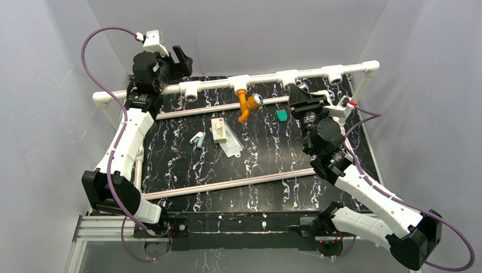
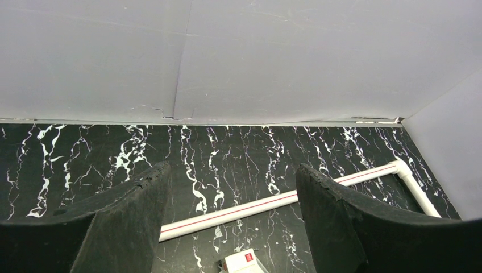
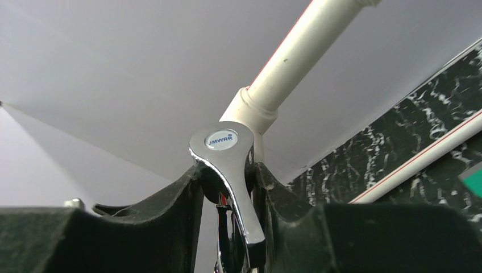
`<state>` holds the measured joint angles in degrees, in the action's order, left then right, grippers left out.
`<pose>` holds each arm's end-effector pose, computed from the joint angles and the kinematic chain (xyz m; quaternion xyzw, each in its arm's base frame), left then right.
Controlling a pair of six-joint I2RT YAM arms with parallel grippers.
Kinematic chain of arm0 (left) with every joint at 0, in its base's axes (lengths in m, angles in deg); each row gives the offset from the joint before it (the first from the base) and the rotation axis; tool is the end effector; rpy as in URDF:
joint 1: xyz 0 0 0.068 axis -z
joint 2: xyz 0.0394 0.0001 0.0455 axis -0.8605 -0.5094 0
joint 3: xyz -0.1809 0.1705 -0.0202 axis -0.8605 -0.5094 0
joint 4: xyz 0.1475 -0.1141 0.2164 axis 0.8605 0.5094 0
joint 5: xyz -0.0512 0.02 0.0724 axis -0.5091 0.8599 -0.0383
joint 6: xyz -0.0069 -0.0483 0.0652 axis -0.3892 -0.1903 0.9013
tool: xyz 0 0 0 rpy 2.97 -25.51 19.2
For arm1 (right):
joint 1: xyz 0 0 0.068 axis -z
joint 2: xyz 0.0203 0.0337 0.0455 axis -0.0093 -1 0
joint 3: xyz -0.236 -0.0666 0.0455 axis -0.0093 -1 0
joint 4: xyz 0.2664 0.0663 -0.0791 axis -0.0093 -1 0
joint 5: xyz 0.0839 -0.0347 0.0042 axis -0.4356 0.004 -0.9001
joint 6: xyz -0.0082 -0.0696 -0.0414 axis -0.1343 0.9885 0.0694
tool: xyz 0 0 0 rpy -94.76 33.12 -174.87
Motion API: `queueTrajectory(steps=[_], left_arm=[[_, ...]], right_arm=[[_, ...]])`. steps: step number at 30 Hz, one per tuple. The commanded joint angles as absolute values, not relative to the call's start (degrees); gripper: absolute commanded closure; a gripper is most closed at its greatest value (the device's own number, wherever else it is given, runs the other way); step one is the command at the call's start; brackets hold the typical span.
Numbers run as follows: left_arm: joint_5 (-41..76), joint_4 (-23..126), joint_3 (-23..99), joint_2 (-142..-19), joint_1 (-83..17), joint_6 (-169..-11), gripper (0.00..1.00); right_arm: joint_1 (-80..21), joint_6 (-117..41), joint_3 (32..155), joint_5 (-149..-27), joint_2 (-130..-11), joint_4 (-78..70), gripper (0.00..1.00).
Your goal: Install the water faucets
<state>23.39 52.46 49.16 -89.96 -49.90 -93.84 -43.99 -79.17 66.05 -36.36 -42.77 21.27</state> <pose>0.4107 -0.0712 0.4002 -0.0215 0.7133 -0.1624 0.6814 0.2310 0.1507 0.3789 0.3282 0.5270 0.3843 0.6833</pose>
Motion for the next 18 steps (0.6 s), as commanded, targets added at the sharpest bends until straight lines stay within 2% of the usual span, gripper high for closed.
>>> queueTrajectory(steps=[1, 10, 18], left_arm=[[23.48, 67.30, 42.60, -96.52, -50.77, -93.86, 0.22], [23.48, 67.30, 42.64, -96.55, -50.82, -93.86, 0.22], [23.56, 67.33, 42.59, -96.68, -50.85, -93.86, 0.22]], right_arm=[[-45.59, -101.42, 63.54, -42.06, -42.58, 16.03, 0.99], [-45.54, -120.31, 60.97, -44.02, -42.63, 16.33, 0.99], [-45.57, -127.60, 62.43, -44.08, -41.52, 11.82, 0.99]])
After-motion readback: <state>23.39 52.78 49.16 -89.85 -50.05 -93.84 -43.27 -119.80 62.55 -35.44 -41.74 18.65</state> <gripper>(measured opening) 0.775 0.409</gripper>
